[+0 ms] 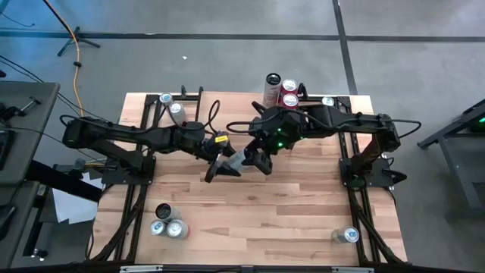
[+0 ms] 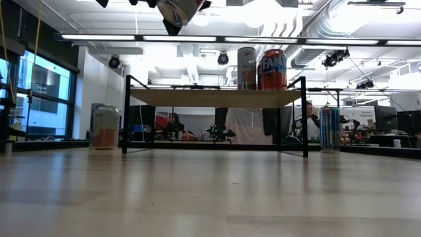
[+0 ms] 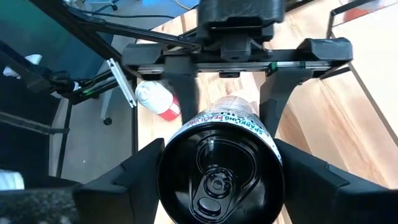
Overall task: Place canned beverage on shelf
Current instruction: Put the top white-pink soda can on the shelf aligned with the white-pink soda can
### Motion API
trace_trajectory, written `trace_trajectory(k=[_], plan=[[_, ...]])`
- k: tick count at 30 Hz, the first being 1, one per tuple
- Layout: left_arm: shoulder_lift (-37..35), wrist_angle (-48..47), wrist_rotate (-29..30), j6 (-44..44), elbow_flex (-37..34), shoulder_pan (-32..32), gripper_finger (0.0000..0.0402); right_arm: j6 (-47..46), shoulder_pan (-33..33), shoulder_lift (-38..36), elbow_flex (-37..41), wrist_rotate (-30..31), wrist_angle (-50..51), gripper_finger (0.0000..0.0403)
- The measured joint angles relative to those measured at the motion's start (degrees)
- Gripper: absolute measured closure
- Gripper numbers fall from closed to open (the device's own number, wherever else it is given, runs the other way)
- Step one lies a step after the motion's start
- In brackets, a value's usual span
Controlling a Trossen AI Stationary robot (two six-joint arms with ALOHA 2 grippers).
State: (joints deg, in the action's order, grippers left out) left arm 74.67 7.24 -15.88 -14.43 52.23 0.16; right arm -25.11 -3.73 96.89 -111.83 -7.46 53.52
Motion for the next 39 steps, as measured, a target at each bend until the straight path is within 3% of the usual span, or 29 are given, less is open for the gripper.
trace_trajectory(k=[2,5,11,14,18,22,29,35,39], plan=[[0.0,0.0,-0.1,0.0,0.0,0.3,0.0219,0.3,0.0,0.0,0.0,0.0,0.0,0.0157],[0.0,0.0,-0.3,0.6,0.0,0.7,0.0219,0.4,0.0,0.0,0.0,0.1,-0.1,0.0147],[-0.3,-1.5,1.7,1.6,0.0,1.5,0.0219,-0.7,1.2,-0.1,-0.9,0.4,-0.3,0.0053],[-1.0,-5.3,1.8,1.5,-0.1,2.5,0.0219,-0.3,2.4,-0.1,-2.8,0.1,0.8,0.0027],[-3.9,-10.8,2.0,1.5,-0.1,4.2,0.0219,0.2,3.6,-0.2,-6.0,1.2,3.5,0.0019],[-9.7,-16.0,2.0,2.5,-0.1,5.8,0.0219,2.4,3.2,-1.3,-7.5,8.5,9.2,0.0017],[-19.9,-14.3,4.9,3.1,-0.1,6.1,0.0219,2.4,-0.6,-1.5,-7.3,14.9,20.0,0.0018],[-23.1,-5.8,9.4,0.2,-5.9,4.8,0.0219,-1.8,-3.9,-1.9,6.3,18.0,14.2,0.0025],[-23.3,-1.2,16.8,-3.6,-11.7,3.4,0.0219,-5.3,-5.5,-3.8,19.1,15.2,-0.2,0.0030]])
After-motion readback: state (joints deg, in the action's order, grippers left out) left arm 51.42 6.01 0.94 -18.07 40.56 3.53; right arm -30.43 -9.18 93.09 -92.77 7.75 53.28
